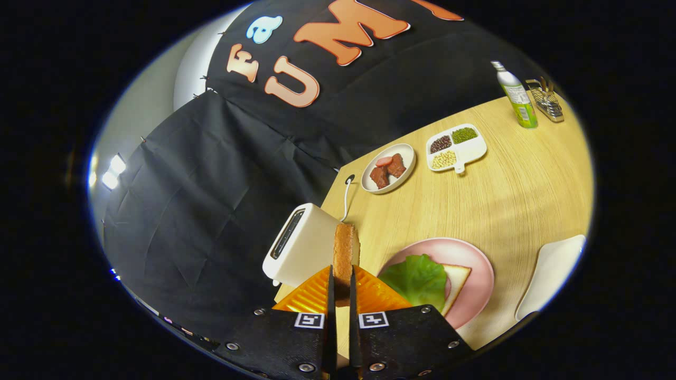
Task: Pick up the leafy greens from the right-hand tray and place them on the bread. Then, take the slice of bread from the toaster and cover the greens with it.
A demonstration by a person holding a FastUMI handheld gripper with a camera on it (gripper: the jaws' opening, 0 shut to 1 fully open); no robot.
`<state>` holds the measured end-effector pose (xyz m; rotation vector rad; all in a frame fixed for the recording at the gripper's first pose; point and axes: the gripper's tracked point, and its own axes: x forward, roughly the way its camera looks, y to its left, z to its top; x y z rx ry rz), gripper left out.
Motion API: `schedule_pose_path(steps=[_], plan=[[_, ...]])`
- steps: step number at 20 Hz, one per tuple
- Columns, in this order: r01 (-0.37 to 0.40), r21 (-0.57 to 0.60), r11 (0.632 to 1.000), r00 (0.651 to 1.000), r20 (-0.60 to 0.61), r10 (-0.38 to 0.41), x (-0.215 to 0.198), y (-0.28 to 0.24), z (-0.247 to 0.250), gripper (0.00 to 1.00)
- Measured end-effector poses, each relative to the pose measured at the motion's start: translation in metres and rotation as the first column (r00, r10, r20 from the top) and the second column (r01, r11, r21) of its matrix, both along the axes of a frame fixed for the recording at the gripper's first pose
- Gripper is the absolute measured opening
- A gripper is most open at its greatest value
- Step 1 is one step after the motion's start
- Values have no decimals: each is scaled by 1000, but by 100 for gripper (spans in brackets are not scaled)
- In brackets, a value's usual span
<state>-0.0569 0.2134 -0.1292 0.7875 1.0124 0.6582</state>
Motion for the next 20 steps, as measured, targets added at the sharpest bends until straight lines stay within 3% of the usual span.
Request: schedule_pose_path(steps=[10, 13, 15, 20], plan=[[29, -12, 1000, 991, -128, -31, -22, -13, -62, 9], [46, -134, 990, 989, -134, -64, -24, -28, -94, 9], [42, -138, 989, 990, -131, -61, -24, -25, -97, 10], [31, -260, 965, 997, -61, -48, -22, -38, -112, 24]])
